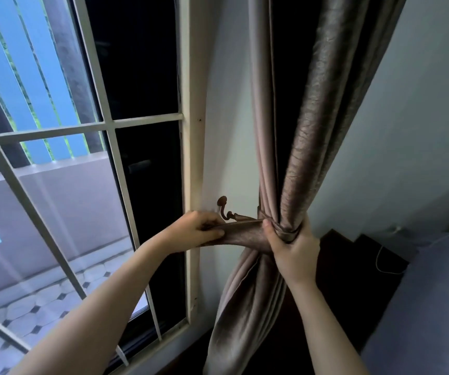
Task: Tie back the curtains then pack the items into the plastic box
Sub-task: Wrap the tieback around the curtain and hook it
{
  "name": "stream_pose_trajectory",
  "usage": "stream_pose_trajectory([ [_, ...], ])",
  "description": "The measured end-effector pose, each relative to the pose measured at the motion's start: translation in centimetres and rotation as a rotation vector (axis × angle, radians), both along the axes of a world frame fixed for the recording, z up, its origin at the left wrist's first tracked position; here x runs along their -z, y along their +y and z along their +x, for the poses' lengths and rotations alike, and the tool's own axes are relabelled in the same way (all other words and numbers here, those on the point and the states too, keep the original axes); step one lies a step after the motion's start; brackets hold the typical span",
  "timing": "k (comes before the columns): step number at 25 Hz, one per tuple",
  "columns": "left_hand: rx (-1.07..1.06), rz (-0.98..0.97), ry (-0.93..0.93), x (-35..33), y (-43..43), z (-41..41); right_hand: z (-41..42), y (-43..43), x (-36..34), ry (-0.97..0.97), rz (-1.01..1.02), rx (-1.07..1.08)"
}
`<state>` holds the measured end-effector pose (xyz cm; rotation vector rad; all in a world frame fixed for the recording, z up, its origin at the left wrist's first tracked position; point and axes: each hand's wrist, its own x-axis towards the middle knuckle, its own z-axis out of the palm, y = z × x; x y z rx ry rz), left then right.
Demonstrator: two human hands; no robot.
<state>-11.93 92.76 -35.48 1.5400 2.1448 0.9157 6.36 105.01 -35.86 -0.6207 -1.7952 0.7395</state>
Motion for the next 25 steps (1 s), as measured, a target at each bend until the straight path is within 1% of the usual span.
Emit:
stream_pose_trajectory([
  [1, -0.076, -0.011, 0.029, 0.8, -0.2, -0.3, -0.1, 0.4, -0.2, 0.001, 0.000, 0.015],
  [2, -0.158, -0.006, -0.001, 1.6, -0.3, -0.1, -0.1, 0.7, -0.3, 0.008, 0.004, 0.027],
  [3, -0.251, 0.024, -0.097, 2.4, -0.1, 0.4, -0.2, 1.0, -0.4, 0.012, 0.009, 0.034],
  [5, -0.454, 0.172, -0.397, 3.7, 0.9, 2.0, -0.5, 1.4, -0.6, 0.012, 0.012, 0.048],
  [6, -0.549, 0.248, -0.519, 4.2, 1.7, 2.6, -0.6, 1.4, -0.6, 0.012, 0.022, 0.058],
  [7, -0.621, 0.286, -0.581, 4.5, 2.7, 2.9, -0.7, 1.4, -0.7, 0.011, 0.041, 0.069],
  [8, -0.668, 0.291, -0.601, 4.7, 3.8, 3.0, -0.8, 1.3, -0.7, 0.007, 0.061, 0.079],
  [11, -0.708, 0.238, -0.617, 4.9, 6.9, 2.6, -0.9, 1.1, -0.3, -0.002, 0.081, 0.107],
  [13, -0.705, 0.198, -0.529, 4.7, 8.3, 2.6, -0.9, 1.0, -0.1, -0.009, 0.089, 0.119],
  [15, -0.708, 0.268, -0.436, 4.5, 9.0, 2.7, -1.0, 1.1, 0.0, -0.016, 0.089, 0.125],
  [17, -0.730, 0.340, -0.408, 4.5, 9.5, 2.6, -1.2, 1.2, 0.0, -0.009, 0.089, 0.131],
  [20, -0.770, 0.327, -0.319, 5.2, 10.4, 1.9, -1.3, 1.2, 0.0, 0.000, 0.106, 0.118],
  [23, -0.751, 0.296, -0.357, 5.8, 10.8, 1.1, -1.6, 1.2, 0.1, -0.006, 0.120, 0.128],
  [25, -0.734, 0.289, -0.341, 6.4, 10.9, 0.6, -1.7, 1.4, 0.2, -0.015, 0.131, 0.151],
])
